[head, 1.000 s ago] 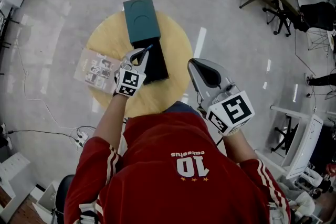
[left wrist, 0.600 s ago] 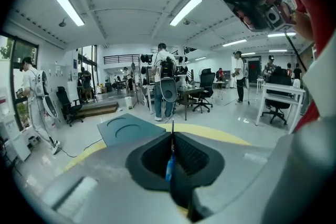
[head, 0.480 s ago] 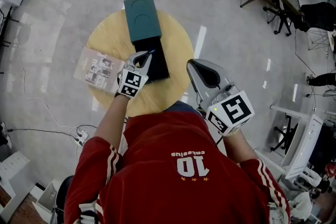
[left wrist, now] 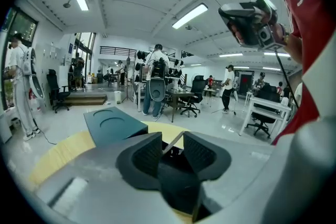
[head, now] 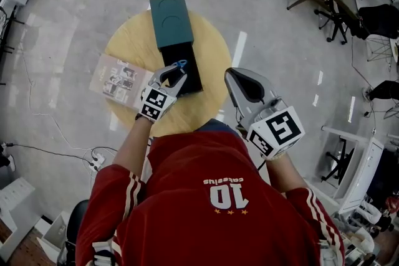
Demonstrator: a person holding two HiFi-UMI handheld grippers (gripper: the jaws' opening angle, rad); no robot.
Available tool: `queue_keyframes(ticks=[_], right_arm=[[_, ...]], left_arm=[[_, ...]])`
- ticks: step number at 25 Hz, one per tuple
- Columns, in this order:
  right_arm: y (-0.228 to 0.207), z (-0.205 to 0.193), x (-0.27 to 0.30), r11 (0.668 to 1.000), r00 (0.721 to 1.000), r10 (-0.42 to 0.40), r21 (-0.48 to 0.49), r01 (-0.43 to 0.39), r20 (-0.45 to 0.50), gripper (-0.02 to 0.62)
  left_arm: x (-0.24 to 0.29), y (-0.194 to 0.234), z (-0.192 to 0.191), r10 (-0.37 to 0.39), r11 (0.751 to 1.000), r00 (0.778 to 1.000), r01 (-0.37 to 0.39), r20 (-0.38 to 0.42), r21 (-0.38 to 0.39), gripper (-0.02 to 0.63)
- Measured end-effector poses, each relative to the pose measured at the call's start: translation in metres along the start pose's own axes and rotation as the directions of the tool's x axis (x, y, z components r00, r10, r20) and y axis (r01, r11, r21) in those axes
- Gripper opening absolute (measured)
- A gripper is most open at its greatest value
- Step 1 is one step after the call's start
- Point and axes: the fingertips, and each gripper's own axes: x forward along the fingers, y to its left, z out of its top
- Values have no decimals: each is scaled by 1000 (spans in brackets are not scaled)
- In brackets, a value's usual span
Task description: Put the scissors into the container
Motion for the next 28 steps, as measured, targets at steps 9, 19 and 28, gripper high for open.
queue_keyframes(ticks=[9, 19, 28], right_arm=[[8, 7, -1, 1000, 999, 27, -8, -26, 25, -9], [10, 17, -14, 998, 997, 61, -24, -60, 53, -9], [25, 36, -33, 991, 986, 130, -56, -125, 105, -9]], left_arm=[[-27, -17, -1, -18, 999, 1000, 19, 12, -34, 137], [-70, -14, 68, 88, 993, 983, -74, 160, -87, 137], [-125, -24, 137, 222, 975, 925, -201, 309, -99, 137]])
